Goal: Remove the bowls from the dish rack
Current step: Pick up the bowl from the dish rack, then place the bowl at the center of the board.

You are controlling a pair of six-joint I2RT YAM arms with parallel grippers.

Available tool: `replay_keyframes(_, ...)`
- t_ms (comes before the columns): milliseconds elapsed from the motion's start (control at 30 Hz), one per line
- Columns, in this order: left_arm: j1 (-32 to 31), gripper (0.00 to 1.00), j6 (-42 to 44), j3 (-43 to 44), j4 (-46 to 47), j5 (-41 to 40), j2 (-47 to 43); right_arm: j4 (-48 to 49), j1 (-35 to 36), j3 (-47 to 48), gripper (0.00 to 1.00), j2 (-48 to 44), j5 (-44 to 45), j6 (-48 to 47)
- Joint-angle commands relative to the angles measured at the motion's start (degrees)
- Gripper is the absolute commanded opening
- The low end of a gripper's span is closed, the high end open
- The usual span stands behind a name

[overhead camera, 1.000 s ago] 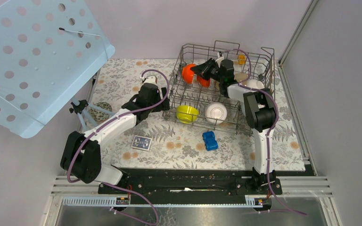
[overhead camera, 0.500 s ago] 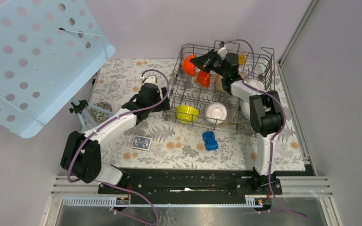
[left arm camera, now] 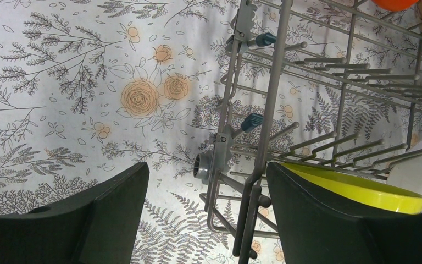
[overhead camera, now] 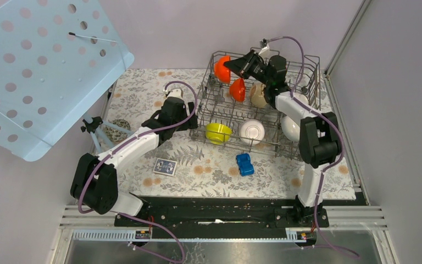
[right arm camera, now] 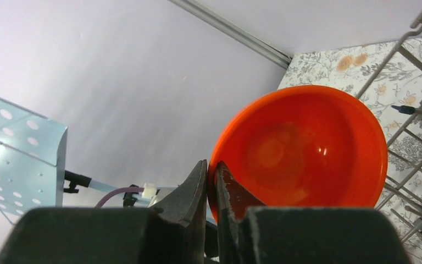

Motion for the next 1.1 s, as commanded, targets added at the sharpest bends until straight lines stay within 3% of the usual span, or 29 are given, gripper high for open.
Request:
replay_keyframes(0,-0.18,0.83,0.16,1.21,0.03,-0.25,-3.14,2.47,-0.12,-2.04,0.00,-10.87,-1.69,-2.75)
replay_keyframes(200,-1.51,0.90,0.67,1.23,-1.23,-1.84,-6.36,-1.70,0.55,-16.16,0.00,-26.03,-0.68,-10.89)
replay_keyframes(300,-1.59,0.98,-0.48,1.15,-1.40,-2.19,-8.18,-12.45,2.92,-19.80,0.00,-35.66,2.48,-21.46)
replay_keyframes(533,-1.54,0.99,-3.88,3.23,-3.25,2.94,-11.41,-33.04,12.08,-21.14,0.00,-51.90,10.31,-35.96)
replay_keyframes(633,-1.58,0.99,-8.04,4.14,-8.45,3.97,-13.34,-42.89,19.06,-20.42,0.00,-56.00,15.81,-42.37)
replay_keyframes(767,-1.59,0.99,-11.56,2.73,-14.22,6.39,-18.06,-51.33,34.21,-21.14,0.00,-59.30,28.98,-49.63)
replay_keyframes(1067,-1.76,0.99,-12.72,-4.89,-17.26,12.35,-32.96,-58.41,54.06,-23.46,0.00,-57.51,48.34,-57.04)
